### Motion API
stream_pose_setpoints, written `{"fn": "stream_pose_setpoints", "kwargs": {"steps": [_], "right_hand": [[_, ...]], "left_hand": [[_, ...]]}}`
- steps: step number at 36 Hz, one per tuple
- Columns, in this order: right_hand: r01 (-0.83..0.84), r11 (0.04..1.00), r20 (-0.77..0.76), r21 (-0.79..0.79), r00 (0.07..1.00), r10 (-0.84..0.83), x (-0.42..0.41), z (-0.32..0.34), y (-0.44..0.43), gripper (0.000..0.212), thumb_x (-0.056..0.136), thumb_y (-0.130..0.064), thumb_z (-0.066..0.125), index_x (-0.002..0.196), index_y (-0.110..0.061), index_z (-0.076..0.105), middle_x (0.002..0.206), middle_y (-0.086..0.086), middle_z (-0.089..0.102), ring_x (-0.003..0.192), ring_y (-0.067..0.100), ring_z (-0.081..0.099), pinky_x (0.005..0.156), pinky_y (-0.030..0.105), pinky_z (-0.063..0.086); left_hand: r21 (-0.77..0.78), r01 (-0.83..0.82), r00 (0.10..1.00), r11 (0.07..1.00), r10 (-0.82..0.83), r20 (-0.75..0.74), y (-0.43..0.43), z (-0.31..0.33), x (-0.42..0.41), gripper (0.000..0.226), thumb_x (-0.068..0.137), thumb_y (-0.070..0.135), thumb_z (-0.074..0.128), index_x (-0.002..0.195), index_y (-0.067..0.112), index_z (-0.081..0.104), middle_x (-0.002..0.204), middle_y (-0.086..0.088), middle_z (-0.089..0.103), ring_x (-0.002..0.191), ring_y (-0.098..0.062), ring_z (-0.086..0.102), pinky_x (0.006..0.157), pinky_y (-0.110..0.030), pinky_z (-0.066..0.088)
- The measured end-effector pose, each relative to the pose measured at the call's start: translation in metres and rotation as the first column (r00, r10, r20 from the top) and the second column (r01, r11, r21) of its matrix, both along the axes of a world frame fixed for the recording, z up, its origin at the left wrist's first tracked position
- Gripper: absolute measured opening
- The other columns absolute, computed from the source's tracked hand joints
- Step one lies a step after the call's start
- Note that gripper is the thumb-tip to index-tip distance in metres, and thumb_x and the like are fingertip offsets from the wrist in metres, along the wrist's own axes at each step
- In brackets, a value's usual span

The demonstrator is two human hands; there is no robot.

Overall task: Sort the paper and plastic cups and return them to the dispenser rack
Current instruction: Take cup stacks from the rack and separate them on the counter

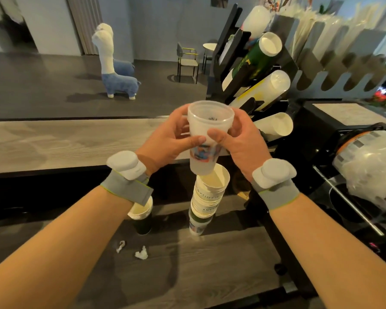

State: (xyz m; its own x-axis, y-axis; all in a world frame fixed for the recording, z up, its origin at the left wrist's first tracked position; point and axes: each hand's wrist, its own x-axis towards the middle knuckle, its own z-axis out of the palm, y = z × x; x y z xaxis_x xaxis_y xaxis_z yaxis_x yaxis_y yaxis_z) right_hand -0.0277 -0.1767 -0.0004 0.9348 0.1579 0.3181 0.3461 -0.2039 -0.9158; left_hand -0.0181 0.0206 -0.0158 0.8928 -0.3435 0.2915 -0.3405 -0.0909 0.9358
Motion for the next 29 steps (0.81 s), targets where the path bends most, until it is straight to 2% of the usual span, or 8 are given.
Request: {"fn": "stream_pose_setpoints", "kwargs": {"steps": [4,7,9,12,15,18,26,29], "right_hand": [[-0.108,0.994,-0.008,-0.011,0.994,0.107,-0.005,0.012,0.022,0.073,0.079,-0.021,0.08,0.141,-0.016,0.04,0.132,-0.004,0.06,0.121,0.009,0.059,0.1,0.036,0.052],[-0.201,0.979,-0.055,-0.041,0.979,0.199,-0.01,0.005,0.044,0.073,0.08,-0.013,0.079,0.142,-0.014,0.039,0.132,-0.001,0.06,0.12,0.01,0.06,0.098,0.03,0.052],[-0.235,0.97,-0.096,-0.066,0.969,0.228,-0.012,-0.004,0.057,0.073,0.08,-0.015,0.08,0.141,-0.016,0.041,0.13,-0.003,0.061,0.118,0.008,0.06,0.095,0.025,0.053],[-0.281,0.955,-0.154,-0.1,0.952,0.264,-0.013,-0.028,0.084,0.074,0.076,-0.022,0.084,0.139,-0.018,0.045,0.13,-0.003,0.062,0.12,0.01,0.06,0.098,0.033,0.053],[-0.323,0.934,-0.204,-0.155,0.935,0.29,-0.018,-0.059,0.118,0.076,0.072,-0.035,0.085,0.137,-0.021,0.048,0.127,-0.006,0.064,0.117,0.009,0.061,0.096,0.036,0.055],[-0.347,0.918,-0.231,-0.194,0.925,0.301,-0.026,-0.084,0.145,0.078,0.07,-0.037,0.086,0.137,-0.024,0.048,0.127,-0.01,0.063,0.115,0.006,0.061,0.094,0.028,0.054],[-0.433,0.863,-0.323,-0.26,0.882,0.344,-0.037,-0.144,0.218,0.075,0.073,-0.021,0.086,0.137,-0.02,0.047,0.125,-0.005,0.062,0.109,0.006,0.059,0.072,0.007,0.047],[-0.454,0.837,-0.359,-0.306,0.869,0.34,-0.038,-0.172,0.242,0.074,0.071,-0.021,0.087,0.134,-0.022,0.048,0.122,-0.005,0.063,0.109,0.008,0.061,0.087,0.022,0.055]], "left_hand": [[-0.032,-0.038,0.999,0.999,0.039,0.008,0.03,0.015,-0.013,0.074,0.08,0.02,0.078,0.142,0.024,0.037,0.139,-0.007,0.056,0.128,-0.021,0.055,0.106,-0.047,0.046],[-0.045,-0.07,0.997,0.997,0.068,-0.035,0.058,0.012,-0.029,0.079,0.074,0.028,0.08,0.141,0.024,0.038,0.14,-0.006,0.055,0.13,-0.02,0.054,0.107,-0.045,0.045],[-0.008,-0.094,0.993,0.996,0.094,-0.067,0.072,0.004,-0.036,0.078,0.071,0.031,0.083,0.137,0.029,0.043,0.138,0.001,0.058,0.129,-0.016,0.054,0.107,-0.045,0.045],[0.034,-0.124,0.985,0.992,0.127,-0.117,0.097,-0.012,-0.053,0.073,0.071,0.023,0.084,0.134,0.028,0.047,0.134,0.004,0.06,0.127,-0.013,0.055,0.108,-0.045,0.044],[0.068,-0.17,0.967,0.983,0.18,-0.181,0.13,-0.036,-0.074,0.078,0.068,0.035,0.084,0.136,0.027,0.047,0.137,0.003,0.059,0.129,-0.015,0.054,0.108,-0.047,0.043],[0.105,-0.221,0.943,0.969,0.24,-0.23,0.154,-0.06,-0.089,0.084,0.063,0.043,0.086,0.136,0.026,0.047,0.135,0.005,0.06,0.127,-0.012,0.055,0.108,-0.045,0.044],[0.266,-0.341,0.872,0.902,0.409,-0.269,0.218,-0.123,-0.118,0.073,0.075,0.01,0.081,0.138,0.022,0.044,0.127,0.01,0.061,0.118,-0.002,0.06,0.102,-0.032,0.05],[0.32,-0.371,0.848,0.872,0.458,-0.266,0.238,-0.146,-0.128,0.075,0.074,0.018,0.083,0.138,0.025,0.044,0.128,0.01,0.061,0.118,-0.004,0.06,0.101,-0.036,0.051]]}}
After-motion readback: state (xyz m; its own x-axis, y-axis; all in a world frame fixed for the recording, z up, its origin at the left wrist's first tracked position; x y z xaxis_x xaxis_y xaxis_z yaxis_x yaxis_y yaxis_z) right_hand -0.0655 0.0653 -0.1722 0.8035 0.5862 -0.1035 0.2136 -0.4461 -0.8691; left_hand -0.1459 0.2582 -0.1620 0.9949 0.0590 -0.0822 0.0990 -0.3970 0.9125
